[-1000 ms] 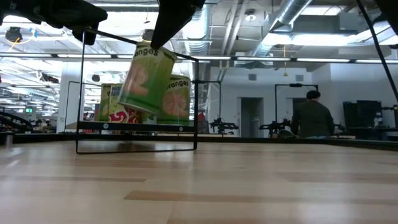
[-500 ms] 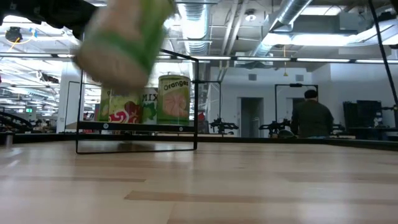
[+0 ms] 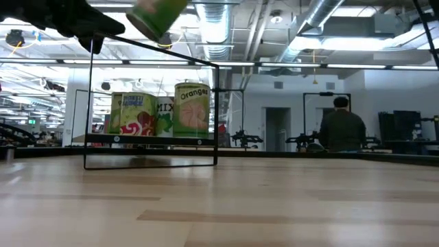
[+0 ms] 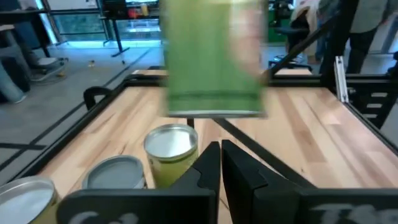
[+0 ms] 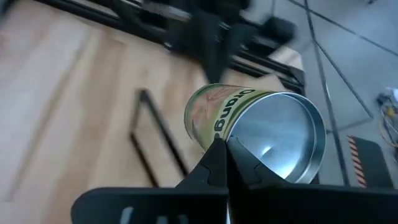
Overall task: Pick and place cans onto a shelf
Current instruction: Put the large canned oranges on the shelf
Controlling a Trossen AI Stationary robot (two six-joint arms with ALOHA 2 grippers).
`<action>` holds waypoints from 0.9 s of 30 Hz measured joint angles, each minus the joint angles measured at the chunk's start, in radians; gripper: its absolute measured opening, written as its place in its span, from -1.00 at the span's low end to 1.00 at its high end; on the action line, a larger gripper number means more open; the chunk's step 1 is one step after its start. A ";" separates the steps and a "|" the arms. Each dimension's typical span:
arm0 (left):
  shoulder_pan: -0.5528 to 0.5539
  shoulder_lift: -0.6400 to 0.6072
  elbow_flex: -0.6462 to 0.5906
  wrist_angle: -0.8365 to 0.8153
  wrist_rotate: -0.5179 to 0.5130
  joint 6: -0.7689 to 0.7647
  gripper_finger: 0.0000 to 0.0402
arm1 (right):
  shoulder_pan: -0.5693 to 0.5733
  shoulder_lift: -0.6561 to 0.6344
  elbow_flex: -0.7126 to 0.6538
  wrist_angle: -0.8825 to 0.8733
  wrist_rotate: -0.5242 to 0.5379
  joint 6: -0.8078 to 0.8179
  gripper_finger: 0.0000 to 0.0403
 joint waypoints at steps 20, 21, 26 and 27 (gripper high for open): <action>0.000 -0.015 0.000 -0.023 -0.026 0.043 -0.92 | -0.074 0.145 0.001 -0.012 -0.107 -0.204 -0.98; 0.000 -0.015 0.001 -0.014 -0.026 0.057 -0.89 | -0.073 0.147 0.000 -0.021 -0.111 -0.206 -0.98; 0.000 -0.003 0.048 -0.056 -0.014 0.164 -0.66 | -0.076 0.147 -0.001 -0.019 -0.130 -0.217 -0.98; 0.000 -0.001 0.063 -0.076 -0.012 0.189 -0.61 | -0.077 0.146 -0.001 -0.018 -0.131 -0.222 -0.98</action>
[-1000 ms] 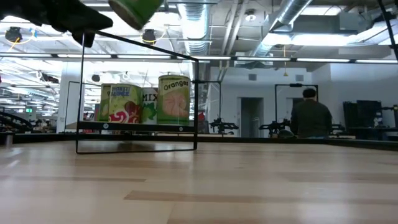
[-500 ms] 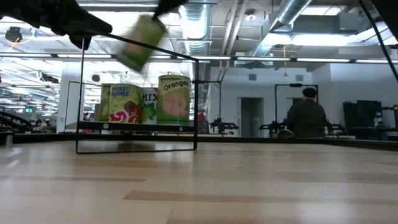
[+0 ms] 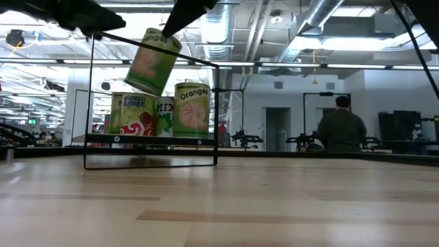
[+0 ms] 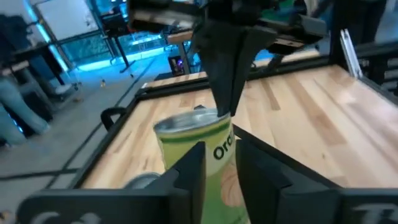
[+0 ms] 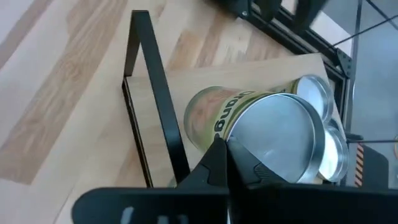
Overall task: Pick and place cans onto a shelf
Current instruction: Put the large canned oranges on the shelf
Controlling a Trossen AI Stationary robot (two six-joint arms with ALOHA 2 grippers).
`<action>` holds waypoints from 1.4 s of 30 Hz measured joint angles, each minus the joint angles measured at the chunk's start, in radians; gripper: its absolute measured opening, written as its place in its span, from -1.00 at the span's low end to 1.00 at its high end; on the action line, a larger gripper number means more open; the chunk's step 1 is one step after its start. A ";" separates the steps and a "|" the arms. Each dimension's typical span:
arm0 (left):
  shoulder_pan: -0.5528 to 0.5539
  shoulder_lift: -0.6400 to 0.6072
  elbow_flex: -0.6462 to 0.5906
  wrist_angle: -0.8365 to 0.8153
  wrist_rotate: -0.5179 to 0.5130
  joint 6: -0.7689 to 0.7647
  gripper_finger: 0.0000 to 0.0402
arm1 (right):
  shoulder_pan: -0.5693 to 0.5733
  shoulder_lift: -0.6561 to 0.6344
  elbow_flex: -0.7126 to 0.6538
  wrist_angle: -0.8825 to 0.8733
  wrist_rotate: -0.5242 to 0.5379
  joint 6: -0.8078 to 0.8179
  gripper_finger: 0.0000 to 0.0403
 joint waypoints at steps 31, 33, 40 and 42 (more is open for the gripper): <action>-0.036 0.302 0.222 -0.197 -0.020 0.172 -0.60 | -0.021 0.004 0.000 0.009 -0.093 -0.061 -0.98; -0.046 0.302 0.222 -0.185 -0.040 0.187 -0.63 | -0.021 0.004 0.000 0.015 -0.097 -0.062 -0.98; -0.054 0.319 0.230 -0.168 -0.083 0.286 -0.51 | -0.021 0.004 0.000 0.017 -0.110 -0.062 -0.98; -0.052 0.331 0.249 -0.174 -0.085 0.302 -0.45 | -0.021 0.004 0.000 0.016 -0.116 -0.065 -0.97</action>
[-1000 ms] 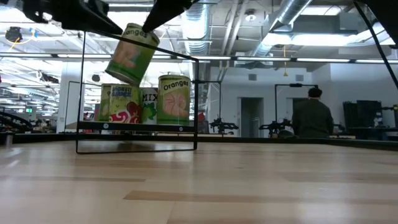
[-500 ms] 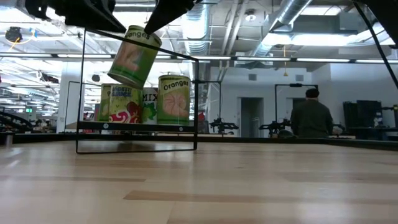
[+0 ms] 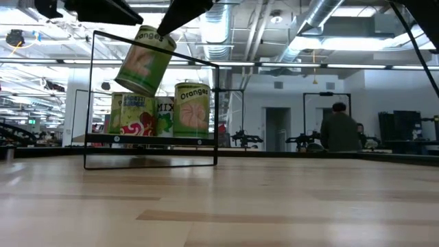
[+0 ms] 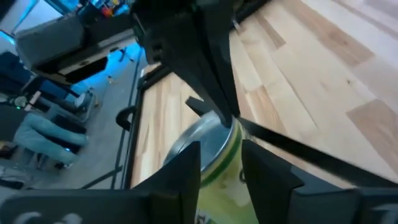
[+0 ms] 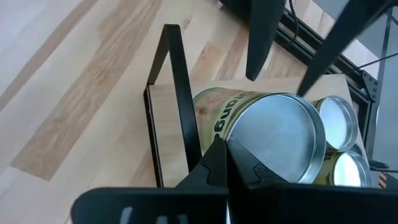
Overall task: Pick and place cans onto a shelf
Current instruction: Put the large canned oranges on the shelf
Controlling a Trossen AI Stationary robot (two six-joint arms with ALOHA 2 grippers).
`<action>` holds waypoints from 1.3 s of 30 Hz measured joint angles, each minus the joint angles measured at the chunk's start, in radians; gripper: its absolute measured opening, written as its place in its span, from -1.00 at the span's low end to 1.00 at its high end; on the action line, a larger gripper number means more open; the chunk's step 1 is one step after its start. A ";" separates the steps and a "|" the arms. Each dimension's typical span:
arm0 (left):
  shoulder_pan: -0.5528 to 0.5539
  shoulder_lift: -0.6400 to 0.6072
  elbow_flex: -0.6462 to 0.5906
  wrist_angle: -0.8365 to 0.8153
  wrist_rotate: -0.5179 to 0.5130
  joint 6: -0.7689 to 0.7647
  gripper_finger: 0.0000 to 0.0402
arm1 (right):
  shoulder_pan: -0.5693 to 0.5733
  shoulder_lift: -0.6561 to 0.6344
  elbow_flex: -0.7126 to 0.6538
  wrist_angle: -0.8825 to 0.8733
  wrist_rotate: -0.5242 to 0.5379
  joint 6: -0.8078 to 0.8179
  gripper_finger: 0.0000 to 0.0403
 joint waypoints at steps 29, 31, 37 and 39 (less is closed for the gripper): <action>0.047 0.255 0.202 -0.288 0.020 0.109 -0.95 | -0.006 0.001 0.000 0.024 -0.025 -0.039 -0.96; 0.048 0.255 0.202 -0.289 0.028 0.110 -0.98 | -0.005 0.001 0.000 0.024 -0.025 -0.049 -0.94; 0.048 0.256 0.199 -0.313 0.037 0.113 -1.00 | 0.011 -0.001 0.001 0.042 -0.024 -0.058 -0.83; 0.048 0.255 0.199 -0.312 0.036 0.113 -1.00 | 0.017 -0.001 0.001 0.047 -0.025 -0.059 -0.77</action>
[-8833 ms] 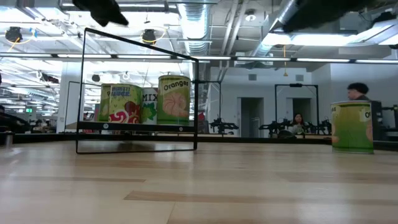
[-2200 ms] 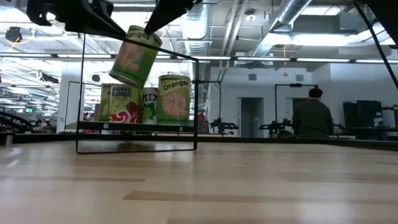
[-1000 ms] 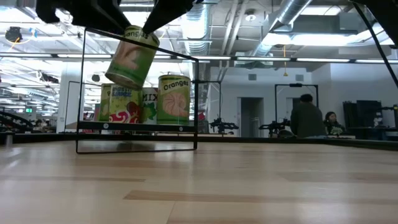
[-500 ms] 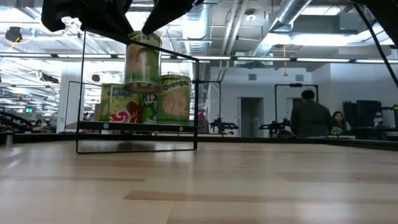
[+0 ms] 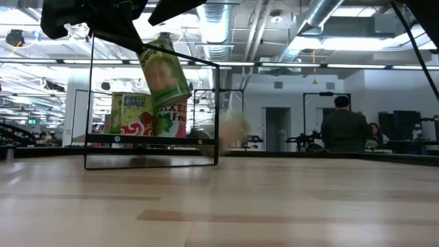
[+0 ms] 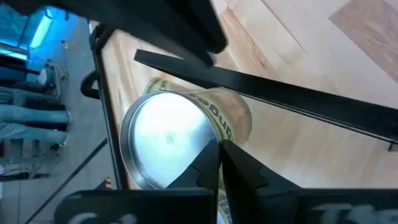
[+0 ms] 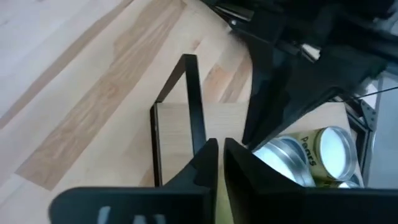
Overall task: Pick and place cans onto a shelf
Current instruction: Put the large canned oranges on the shelf
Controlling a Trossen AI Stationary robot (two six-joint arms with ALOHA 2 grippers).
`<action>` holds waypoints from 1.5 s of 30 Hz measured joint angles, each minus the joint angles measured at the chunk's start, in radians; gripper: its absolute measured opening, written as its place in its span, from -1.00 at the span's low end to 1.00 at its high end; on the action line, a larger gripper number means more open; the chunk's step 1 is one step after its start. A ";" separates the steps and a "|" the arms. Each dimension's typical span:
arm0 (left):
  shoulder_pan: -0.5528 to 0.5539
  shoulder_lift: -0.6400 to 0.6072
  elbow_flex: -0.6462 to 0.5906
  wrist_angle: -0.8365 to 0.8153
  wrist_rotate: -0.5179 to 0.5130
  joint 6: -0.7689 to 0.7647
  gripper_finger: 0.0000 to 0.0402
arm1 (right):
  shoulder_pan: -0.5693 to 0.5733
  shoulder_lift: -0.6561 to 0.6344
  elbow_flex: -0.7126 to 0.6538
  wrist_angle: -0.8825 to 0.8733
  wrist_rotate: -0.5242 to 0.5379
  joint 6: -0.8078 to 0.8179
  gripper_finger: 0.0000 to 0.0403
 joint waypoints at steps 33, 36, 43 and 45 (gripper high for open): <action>0.114 0.102 0.001 -0.116 0.101 -0.221 -1.00 | 0.196 -0.313 0.000 -0.405 0.462 0.305 -0.98; 0.123 0.104 0.001 -0.123 0.117 -0.220 -1.00 | 0.196 -0.313 0.000 -0.422 0.464 0.319 -0.98; 0.124 0.103 0.001 -0.128 0.150 -0.228 -1.00 | 0.196 -0.313 0.000 -0.425 0.464 0.321 -0.97; 0.124 0.103 0.009 -0.134 0.159 -0.235 -1.00 | 0.193 -0.313 0.000 -0.425 0.463 0.319 -0.98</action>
